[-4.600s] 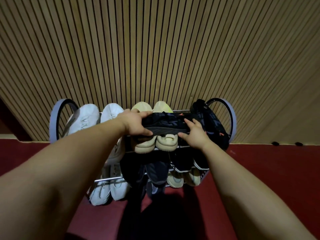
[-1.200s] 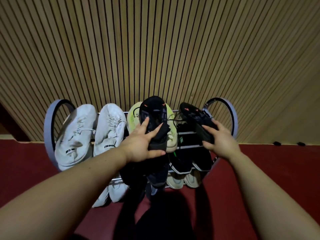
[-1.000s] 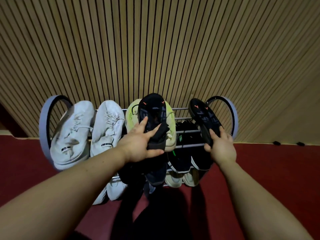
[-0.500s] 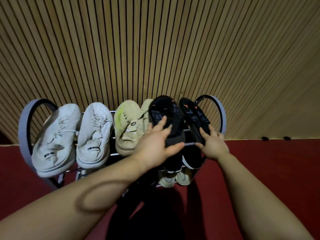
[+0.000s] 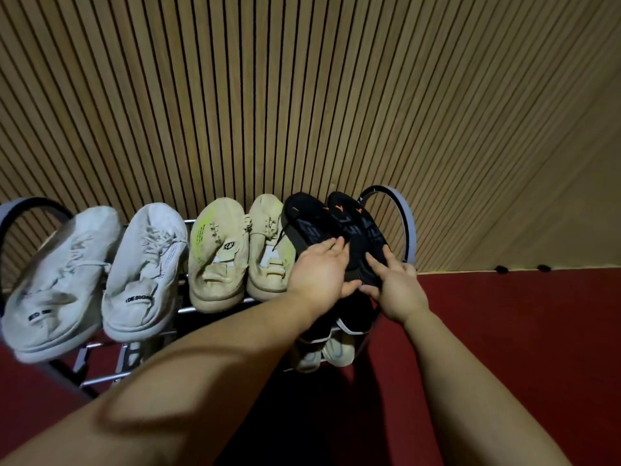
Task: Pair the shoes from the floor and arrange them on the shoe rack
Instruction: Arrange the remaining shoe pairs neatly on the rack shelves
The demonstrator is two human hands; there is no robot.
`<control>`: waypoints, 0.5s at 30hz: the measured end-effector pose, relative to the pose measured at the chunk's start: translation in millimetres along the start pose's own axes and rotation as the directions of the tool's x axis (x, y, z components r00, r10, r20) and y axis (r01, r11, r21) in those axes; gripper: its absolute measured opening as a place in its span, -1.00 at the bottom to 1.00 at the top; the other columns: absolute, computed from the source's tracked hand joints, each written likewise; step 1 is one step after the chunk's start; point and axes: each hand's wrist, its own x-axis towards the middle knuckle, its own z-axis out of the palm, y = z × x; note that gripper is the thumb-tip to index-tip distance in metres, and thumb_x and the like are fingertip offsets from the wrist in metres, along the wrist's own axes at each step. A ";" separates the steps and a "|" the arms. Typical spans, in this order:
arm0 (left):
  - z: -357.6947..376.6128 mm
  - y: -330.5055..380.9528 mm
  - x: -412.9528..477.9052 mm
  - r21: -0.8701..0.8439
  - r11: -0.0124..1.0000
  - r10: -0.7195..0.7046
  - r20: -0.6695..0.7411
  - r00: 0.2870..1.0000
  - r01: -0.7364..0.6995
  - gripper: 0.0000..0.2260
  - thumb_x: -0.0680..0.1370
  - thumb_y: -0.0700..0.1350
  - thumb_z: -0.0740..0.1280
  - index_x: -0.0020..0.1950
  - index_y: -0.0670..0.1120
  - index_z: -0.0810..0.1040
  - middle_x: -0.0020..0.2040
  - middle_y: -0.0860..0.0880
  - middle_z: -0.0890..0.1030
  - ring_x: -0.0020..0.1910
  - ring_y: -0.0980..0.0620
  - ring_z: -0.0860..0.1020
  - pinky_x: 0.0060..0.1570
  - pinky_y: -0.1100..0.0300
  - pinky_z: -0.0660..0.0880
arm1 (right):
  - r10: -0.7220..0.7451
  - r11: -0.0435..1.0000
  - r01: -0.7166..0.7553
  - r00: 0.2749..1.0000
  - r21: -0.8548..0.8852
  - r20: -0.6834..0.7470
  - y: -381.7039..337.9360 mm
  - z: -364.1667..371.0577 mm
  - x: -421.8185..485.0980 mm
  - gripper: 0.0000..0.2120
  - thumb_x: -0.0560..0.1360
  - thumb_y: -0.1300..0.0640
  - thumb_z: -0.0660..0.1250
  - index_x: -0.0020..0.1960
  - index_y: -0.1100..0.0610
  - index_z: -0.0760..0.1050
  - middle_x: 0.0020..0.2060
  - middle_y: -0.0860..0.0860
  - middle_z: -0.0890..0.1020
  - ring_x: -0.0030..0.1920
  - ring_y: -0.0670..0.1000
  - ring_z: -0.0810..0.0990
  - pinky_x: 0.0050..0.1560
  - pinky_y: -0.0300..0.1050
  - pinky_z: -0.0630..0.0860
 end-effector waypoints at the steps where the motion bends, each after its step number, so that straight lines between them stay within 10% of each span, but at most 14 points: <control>1: 1.5 0.6 -0.8 0.000 0.999 0.032 -0.007 0.999 -0.032 -0.33 0.57 0.19 0.15 0.54 -0.15 0.03 0.55 -0.08 0.06 0.52 0.01 0.04 0.48 0.16 0.00 | -0.004 1.000 0.004 1.000 0.029 -0.016 1.5 0.8 -0.3 -0.39 0.55 -0.10 0.23 0.52 -0.11 0.07 0.54 -0.05 -0.04 0.45 0.15 0.07 0.41 -0.04 0.17; 15: -1.3 -14.4 -14.2 -0.150 0.970 0.166 -0.172 0.971 -0.192 -0.34 0.57 0.09 0.24 0.53 -0.16 0.03 0.53 -0.06 0.13 0.52 0.07 0.05 0.41 0.37 -0.17 | 0.081 0.806 0.034 0.982 0.591 -0.168 22.8 2.9 -2.6 -0.45 0.52 0.05 0.32 0.47 0.09 0.28 0.42 0.05 0.36 0.42 0.02 0.31 0.32 -0.23 0.22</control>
